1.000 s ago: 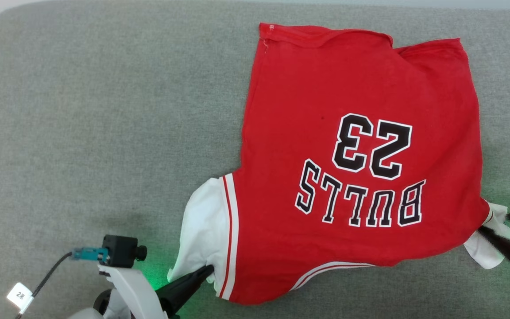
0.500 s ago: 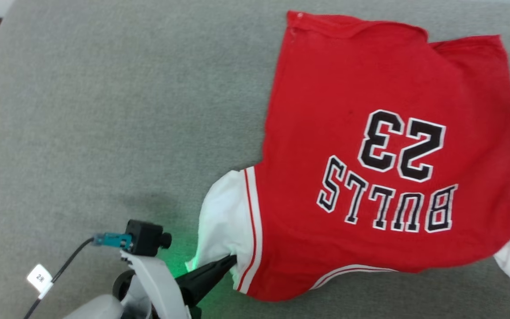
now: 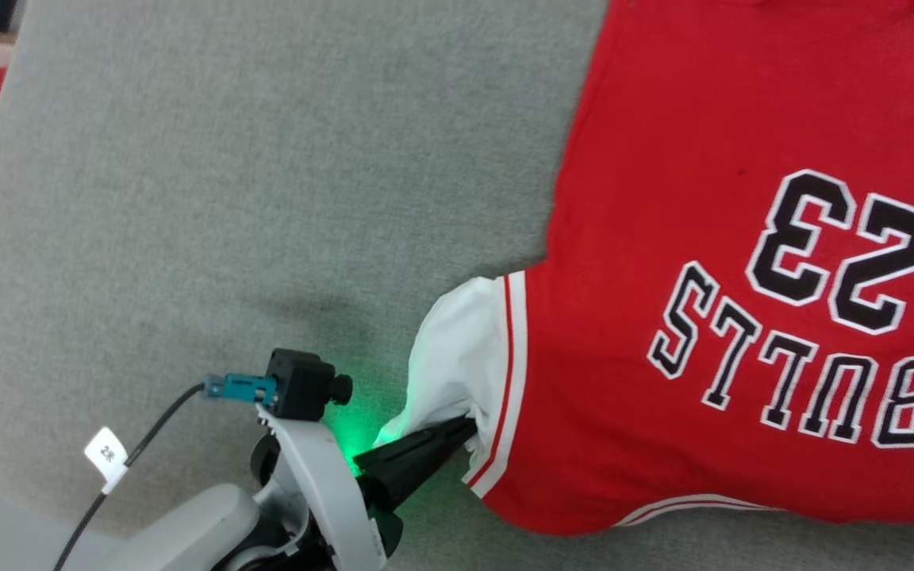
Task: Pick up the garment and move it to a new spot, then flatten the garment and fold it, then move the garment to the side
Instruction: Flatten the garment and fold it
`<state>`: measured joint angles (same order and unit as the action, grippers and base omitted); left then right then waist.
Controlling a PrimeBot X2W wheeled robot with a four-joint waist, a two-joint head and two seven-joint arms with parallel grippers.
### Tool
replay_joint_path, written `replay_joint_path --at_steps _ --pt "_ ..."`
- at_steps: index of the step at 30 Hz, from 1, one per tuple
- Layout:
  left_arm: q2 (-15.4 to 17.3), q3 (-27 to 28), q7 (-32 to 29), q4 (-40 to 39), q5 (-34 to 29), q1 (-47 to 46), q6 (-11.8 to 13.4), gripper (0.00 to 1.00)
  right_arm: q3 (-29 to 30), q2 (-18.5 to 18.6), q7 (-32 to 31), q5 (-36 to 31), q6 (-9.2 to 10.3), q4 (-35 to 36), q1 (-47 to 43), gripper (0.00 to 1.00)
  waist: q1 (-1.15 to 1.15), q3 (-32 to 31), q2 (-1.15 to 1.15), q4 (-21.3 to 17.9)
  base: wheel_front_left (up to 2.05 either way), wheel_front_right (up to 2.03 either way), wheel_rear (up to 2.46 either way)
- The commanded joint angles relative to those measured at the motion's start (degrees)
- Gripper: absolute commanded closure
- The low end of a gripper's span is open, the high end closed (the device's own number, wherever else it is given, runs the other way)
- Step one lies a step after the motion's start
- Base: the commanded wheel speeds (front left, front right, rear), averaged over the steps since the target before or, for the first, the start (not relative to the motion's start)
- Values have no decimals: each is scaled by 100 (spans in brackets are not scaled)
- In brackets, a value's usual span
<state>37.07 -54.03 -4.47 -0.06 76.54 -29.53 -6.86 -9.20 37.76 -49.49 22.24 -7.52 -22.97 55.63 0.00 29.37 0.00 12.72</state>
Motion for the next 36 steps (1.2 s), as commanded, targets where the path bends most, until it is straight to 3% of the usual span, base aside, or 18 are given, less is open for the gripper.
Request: replay_joint_path --at_steps 1,7,8,9,10,16,22,31,36 --pt "-21 -19 26 124 -37 -56 4 100 -38 -48 19 -23 6 -317 211 0 0 284 0 251 0 0 0" --pt "37 -10 73 210 -11 -62 1 100 -312 -122 -131 71 5 -907 427 0 0 320 0 232 0 0 0" --pt "41 -4 80 226 4 -68 -1 100 -370 -133 -129 111 4 -977 441 6 0 313 0 220 0 0 0" --pt "42 6 93 241 15 -78 -2 100 -423 -136 -112 159 2 -1031 445 62 0 305 0 206 0 0 0" --pt "43 22 121 257 23 -85 -2 100 -437 -154 -91 219 2 -1088 465 100 0 292 0 183 0 0 0" --pt "30 186 347 380 172 -41 -11 100 -446 -138 276 540 2 -1199 391 100 0 43 0 13 0 0 0" --pt "90 263 652 447 199 167 -43 100 -645 204 534 1090 2 -680 -208 100 0 -476 0 -257 0 0 0" --pt "227 351 837 408 324 426 41 100 -329 825 90 2378 2 843 -2388 100 0 -1053 0 -680 0 0 0" --pt "334 394 861 315 333 498 152 100 78 803 -230 2964 2 1848 -3966 100 0 -1174 0 -929 0 0 0"
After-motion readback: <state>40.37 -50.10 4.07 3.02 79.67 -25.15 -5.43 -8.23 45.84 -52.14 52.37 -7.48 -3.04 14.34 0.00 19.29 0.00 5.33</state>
